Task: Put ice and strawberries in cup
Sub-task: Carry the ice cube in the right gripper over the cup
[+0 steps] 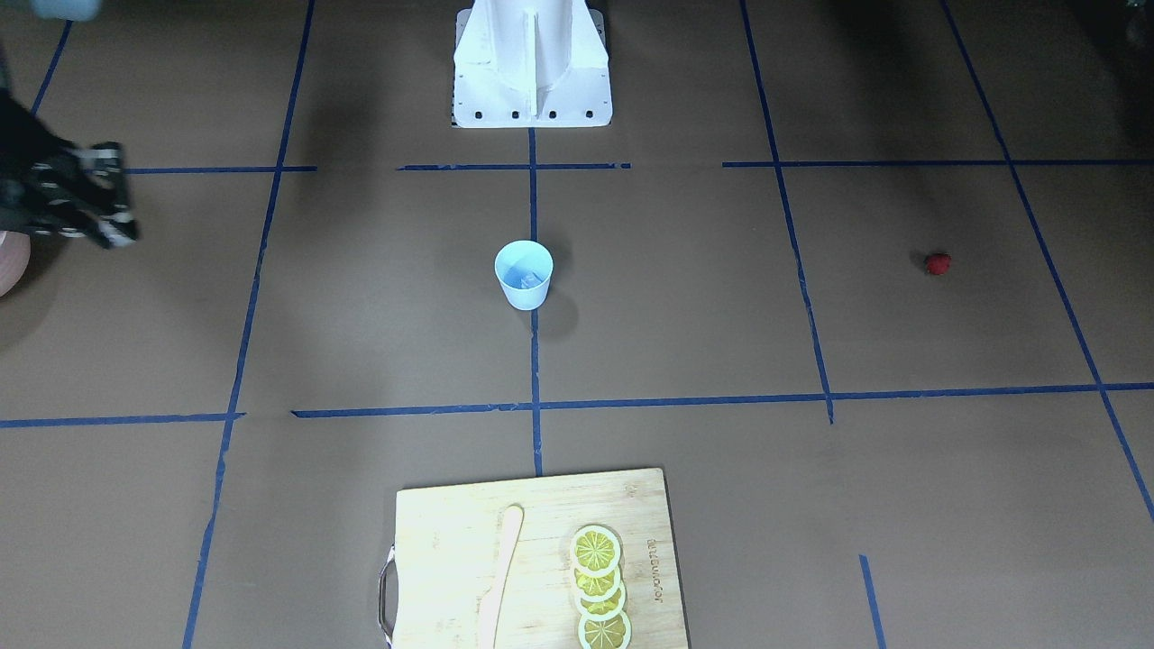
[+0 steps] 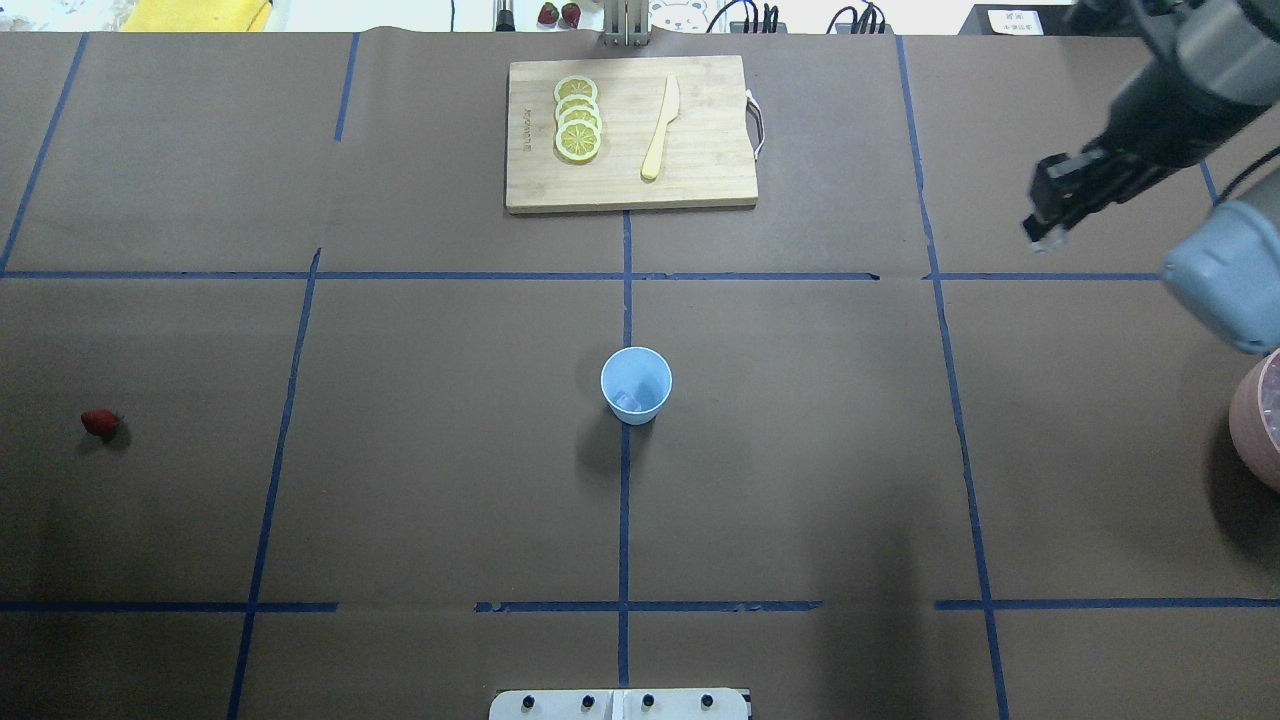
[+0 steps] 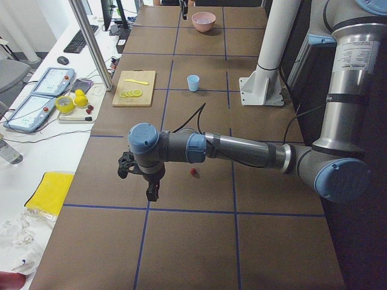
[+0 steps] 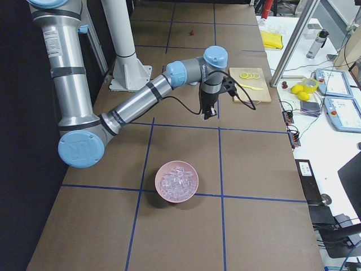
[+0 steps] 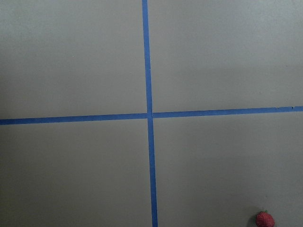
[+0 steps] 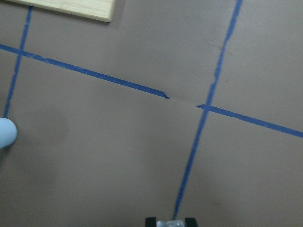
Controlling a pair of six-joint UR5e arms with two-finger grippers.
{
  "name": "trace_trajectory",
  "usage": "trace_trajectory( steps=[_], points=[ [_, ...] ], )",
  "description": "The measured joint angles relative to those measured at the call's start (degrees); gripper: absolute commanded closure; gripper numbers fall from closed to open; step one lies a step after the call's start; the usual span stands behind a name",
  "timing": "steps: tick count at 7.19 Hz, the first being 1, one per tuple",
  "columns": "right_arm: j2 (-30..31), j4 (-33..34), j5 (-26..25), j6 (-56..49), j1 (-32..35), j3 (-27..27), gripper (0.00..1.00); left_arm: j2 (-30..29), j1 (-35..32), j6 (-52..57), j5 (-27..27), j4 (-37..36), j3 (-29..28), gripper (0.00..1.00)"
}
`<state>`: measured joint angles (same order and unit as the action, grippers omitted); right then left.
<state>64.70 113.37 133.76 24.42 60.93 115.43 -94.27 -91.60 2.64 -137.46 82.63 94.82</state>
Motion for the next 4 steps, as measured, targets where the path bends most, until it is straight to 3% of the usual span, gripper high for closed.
trace_trajectory(
  steps=[2,4],
  points=[
    [-9.2,-0.4,-4.1,14.2,-8.5,-4.4,1.00,-0.1,0.0,0.0,0.0,0.1,-0.3,0.00],
    [-15.7,-6.2,-10.0,25.6,-16.2,-11.3,1.00,-0.1,0.1,0.0,0.1,0.1,-0.3,0.00]
  ],
)
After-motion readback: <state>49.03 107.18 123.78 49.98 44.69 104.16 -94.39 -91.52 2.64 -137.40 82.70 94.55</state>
